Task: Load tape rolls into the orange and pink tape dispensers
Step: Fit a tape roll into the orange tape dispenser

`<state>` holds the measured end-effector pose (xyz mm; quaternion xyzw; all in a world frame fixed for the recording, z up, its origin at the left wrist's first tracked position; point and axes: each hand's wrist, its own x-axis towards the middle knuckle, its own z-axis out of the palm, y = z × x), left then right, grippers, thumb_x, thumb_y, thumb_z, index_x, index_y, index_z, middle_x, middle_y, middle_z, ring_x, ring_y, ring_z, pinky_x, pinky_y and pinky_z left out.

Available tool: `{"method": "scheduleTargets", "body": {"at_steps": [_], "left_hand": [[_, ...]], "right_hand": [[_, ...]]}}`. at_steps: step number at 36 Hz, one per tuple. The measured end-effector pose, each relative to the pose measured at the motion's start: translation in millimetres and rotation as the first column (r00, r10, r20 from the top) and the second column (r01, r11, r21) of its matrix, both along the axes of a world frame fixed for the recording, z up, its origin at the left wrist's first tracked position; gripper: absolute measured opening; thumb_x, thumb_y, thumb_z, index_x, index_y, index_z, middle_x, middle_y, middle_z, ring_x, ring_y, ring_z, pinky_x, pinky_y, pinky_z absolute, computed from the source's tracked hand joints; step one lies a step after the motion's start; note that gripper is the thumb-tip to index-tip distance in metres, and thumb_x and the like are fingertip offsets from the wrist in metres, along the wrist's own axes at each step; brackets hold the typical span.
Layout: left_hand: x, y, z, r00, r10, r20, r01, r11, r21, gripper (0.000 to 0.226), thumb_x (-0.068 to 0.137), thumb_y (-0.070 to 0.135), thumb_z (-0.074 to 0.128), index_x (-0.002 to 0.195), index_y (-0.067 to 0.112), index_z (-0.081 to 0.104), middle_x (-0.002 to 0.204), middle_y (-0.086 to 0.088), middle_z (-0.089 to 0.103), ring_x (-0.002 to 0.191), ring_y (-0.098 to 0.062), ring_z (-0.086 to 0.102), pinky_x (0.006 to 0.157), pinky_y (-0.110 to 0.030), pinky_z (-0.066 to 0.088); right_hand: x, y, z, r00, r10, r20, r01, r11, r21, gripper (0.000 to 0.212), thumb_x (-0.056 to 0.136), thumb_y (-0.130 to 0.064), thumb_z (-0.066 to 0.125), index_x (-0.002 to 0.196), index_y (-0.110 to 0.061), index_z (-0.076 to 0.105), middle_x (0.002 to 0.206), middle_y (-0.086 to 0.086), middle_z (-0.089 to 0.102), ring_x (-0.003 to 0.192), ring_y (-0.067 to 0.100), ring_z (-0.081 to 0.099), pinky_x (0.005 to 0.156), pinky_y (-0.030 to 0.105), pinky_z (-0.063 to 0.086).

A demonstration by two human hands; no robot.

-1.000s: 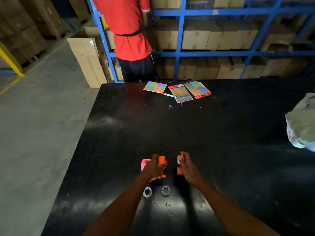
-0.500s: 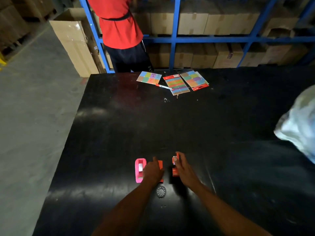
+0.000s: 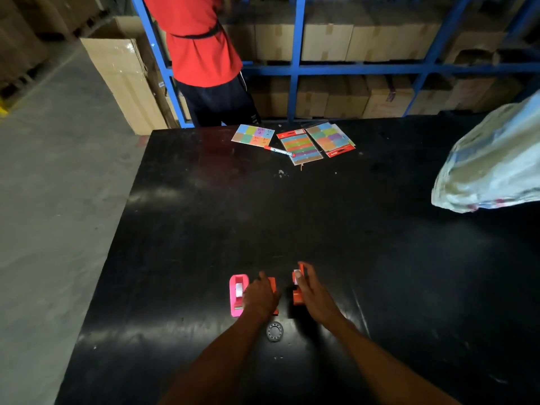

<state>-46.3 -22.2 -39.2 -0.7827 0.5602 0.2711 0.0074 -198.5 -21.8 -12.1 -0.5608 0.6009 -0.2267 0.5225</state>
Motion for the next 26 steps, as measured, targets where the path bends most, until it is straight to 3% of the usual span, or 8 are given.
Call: {"method": "scheduleTargets", "body": {"at_steps": [6, 12, 17, 21, 24, 26], "left_hand": [[3.8, 3.5, 10.8, 1.0, 0.007, -0.018, -0.01, 0.988, -0.153, 0.055, 0.093, 0.042, 0.05, 0.135, 0.008, 0.039, 0.108, -0.016, 0.07, 0.101, -0.035, 0.067, 0.079, -0.042, 0.053], [8.8, 8.5, 31.1, 0.919, -0.195, -0.343, 0.064, 0.931, -0.359, 0.032, 0.086, 0.031, 0.045, 0.112, 0.018, 0.06, 0.1, -0.007, 0.074, 0.094, -0.029, 0.07, 0.082, -0.039, 0.055], [1.7, 21.4, 50.9, 0.777, -0.207, -0.595, 0.017, 0.951, -0.309, 0.033, 0.088, 0.01, 0.056, 0.12, 0.015, 0.061, 0.106, -0.001, 0.071, 0.085, -0.012, 0.068, 0.083, -0.026, 0.055], [0.2, 34.4, 58.3, 0.652, -0.161, -0.741, -0.024, 0.972, -0.233, 0.043, 0.082, 0.0, 0.057, 0.122, 0.017, 0.061, 0.11, -0.003, 0.073, 0.096, -0.019, 0.071, 0.084, -0.035, 0.06], [-2.1, 39.6, 66.3, 0.6, -0.152, -0.785, -0.034, 0.976, -0.216, 0.037, 0.086, 0.004, 0.062, 0.122, 0.01, 0.061, 0.108, -0.013, 0.072, 0.087, -0.018, 0.07, 0.075, -0.03, 0.059], [-3.2, 42.4, 70.2, 0.584, -0.153, -0.797, -0.04, 0.976, -0.216, 0.031, 0.088, 0.013, 0.067, 0.119, 0.011, 0.063, 0.105, -0.01, 0.072, 0.082, -0.011, 0.07, 0.072, -0.026, 0.058]], "right_hand": [[-2.1, 7.7, 10.0, 1.0, 0.003, 0.024, -0.003, 1.0, -0.023, 0.046, 0.099, -0.054, 0.037, 0.14, -0.035, 0.036, 0.133, -0.008, 0.053, 0.12, 0.009, 0.052, 0.101, 0.03, 0.039], [-0.6, 18.1, 18.9, 1.0, -0.009, 0.02, 0.01, 0.996, -0.094, 0.035, 0.102, -0.045, 0.038, 0.135, -0.034, 0.041, 0.124, -0.007, 0.06, 0.113, 0.01, 0.058, 0.09, 0.02, 0.039], [-2.3, 26.0, 25.8, 0.999, -0.031, 0.009, 0.032, 0.99, -0.14, 0.037, 0.104, -0.038, 0.037, 0.137, -0.025, 0.044, 0.125, -0.003, 0.06, 0.115, 0.012, 0.057, 0.089, 0.015, 0.037], [-6.2, 31.6, 23.7, 0.999, -0.035, -0.014, 0.033, 0.989, -0.145, 0.037, 0.104, -0.041, 0.035, 0.138, -0.03, 0.045, 0.126, -0.007, 0.059, 0.118, 0.014, 0.056, 0.098, 0.026, 0.04], [-8.9, 35.9, 24.5, 1.0, -0.013, -0.018, 0.01, 0.985, -0.173, 0.038, 0.105, -0.037, 0.033, 0.14, -0.03, 0.045, 0.131, -0.007, 0.057, 0.122, 0.012, 0.054, 0.106, 0.029, 0.038], [-10.5, 38.4, 24.6, 1.0, -0.007, -0.02, 0.003, 0.982, -0.189, 0.038, 0.106, -0.036, 0.032, 0.141, -0.029, 0.046, 0.133, -0.009, 0.056, 0.123, 0.01, 0.052, 0.108, 0.029, 0.037]]}}
